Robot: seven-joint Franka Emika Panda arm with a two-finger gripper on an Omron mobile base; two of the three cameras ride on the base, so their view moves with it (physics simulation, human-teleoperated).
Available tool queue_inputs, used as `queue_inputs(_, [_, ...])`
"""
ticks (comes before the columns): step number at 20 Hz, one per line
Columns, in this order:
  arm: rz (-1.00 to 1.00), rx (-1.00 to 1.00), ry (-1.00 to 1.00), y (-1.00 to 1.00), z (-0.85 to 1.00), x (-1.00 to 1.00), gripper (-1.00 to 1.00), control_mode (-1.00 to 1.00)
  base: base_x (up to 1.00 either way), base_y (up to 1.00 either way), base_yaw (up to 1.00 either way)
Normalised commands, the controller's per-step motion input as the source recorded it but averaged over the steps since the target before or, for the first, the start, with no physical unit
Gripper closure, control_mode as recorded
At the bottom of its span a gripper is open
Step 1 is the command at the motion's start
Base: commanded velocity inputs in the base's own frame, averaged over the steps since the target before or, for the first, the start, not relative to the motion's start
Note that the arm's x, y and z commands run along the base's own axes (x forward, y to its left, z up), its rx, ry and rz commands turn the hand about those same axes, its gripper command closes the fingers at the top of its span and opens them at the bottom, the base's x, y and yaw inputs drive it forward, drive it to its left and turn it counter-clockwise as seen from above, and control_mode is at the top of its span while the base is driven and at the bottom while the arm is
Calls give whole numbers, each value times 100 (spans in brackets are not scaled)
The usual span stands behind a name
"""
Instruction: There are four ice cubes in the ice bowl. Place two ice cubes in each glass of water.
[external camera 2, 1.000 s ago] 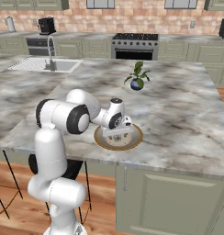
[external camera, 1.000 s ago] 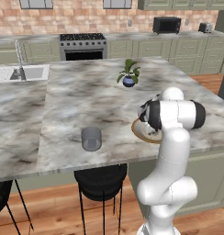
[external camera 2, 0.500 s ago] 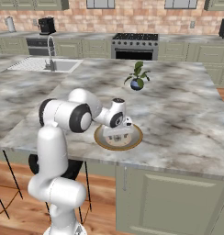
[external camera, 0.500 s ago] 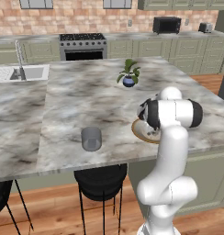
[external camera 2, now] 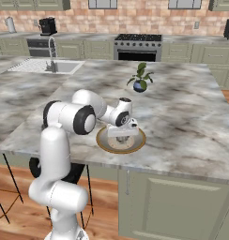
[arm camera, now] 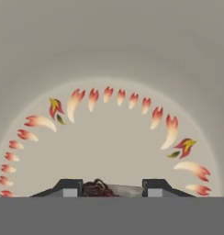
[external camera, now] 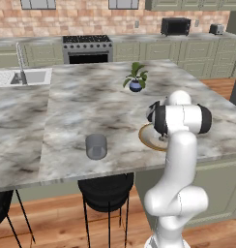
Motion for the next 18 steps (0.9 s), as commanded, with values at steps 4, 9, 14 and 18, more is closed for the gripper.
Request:
queue_inputs(4, [0, 0, 0, 0, 0, -18, 100, -100, 0, 0, 0])
queue_inputs(9, [0, 0, 0, 0, 1, -8, 100, -100, 0, 0, 0])
queue_inputs(14, [-1, 0, 0, 6, 43, -5, 100, -100, 0, 0, 0])
queue_inputs(18, [-5, 0, 0, 28, 65, -3, 100, -100, 0, 0, 0])
